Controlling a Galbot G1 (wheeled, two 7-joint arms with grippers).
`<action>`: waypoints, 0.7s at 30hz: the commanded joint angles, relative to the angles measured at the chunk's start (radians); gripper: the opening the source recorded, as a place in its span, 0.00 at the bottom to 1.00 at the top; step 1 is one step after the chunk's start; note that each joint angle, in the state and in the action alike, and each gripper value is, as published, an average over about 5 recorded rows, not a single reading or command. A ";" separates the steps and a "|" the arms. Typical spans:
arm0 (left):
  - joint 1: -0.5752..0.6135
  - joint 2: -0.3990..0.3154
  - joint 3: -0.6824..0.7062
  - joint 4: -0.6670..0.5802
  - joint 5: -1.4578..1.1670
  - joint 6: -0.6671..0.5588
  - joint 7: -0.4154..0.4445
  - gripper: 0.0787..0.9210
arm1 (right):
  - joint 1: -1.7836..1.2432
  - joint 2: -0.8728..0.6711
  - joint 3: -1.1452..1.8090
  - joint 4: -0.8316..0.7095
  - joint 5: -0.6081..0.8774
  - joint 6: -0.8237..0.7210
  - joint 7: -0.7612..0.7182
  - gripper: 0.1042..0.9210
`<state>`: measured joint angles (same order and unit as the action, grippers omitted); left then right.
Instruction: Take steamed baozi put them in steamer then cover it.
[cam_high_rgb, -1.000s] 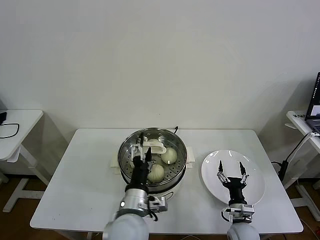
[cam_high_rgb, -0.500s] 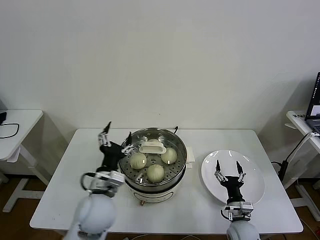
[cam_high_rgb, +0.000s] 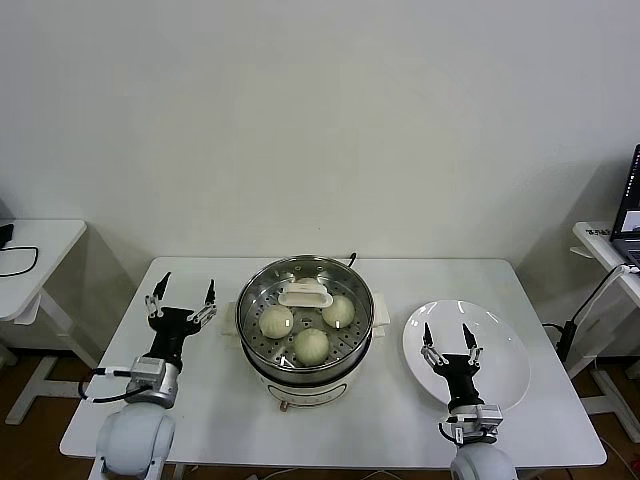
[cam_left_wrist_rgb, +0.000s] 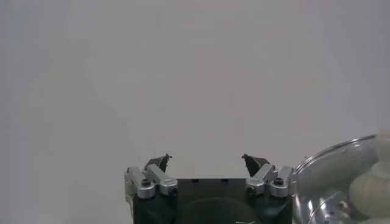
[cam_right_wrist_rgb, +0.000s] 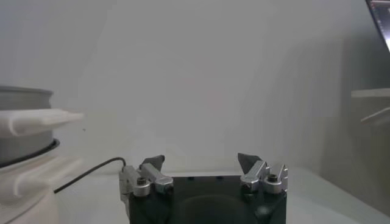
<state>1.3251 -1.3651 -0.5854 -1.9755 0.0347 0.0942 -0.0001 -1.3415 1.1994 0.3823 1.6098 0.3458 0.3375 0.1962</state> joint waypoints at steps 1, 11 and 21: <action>0.066 -0.006 -0.079 0.054 -0.156 -0.112 0.024 0.88 | -0.005 -0.008 -0.003 0.006 0.016 0.001 -0.011 0.88; 0.070 -0.005 -0.066 0.080 -0.133 -0.136 0.036 0.88 | -0.014 -0.013 -0.002 0.011 0.012 -0.001 -0.009 0.88; 0.077 -0.003 -0.064 0.088 -0.126 -0.147 0.042 0.88 | -0.024 -0.008 0.006 0.019 0.007 -0.015 -0.009 0.88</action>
<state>1.3934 -1.3688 -0.6388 -1.8990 -0.0740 -0.0317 0.0369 -1.3640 1.1919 0.3857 1.6275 0.3509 0.3272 0.1881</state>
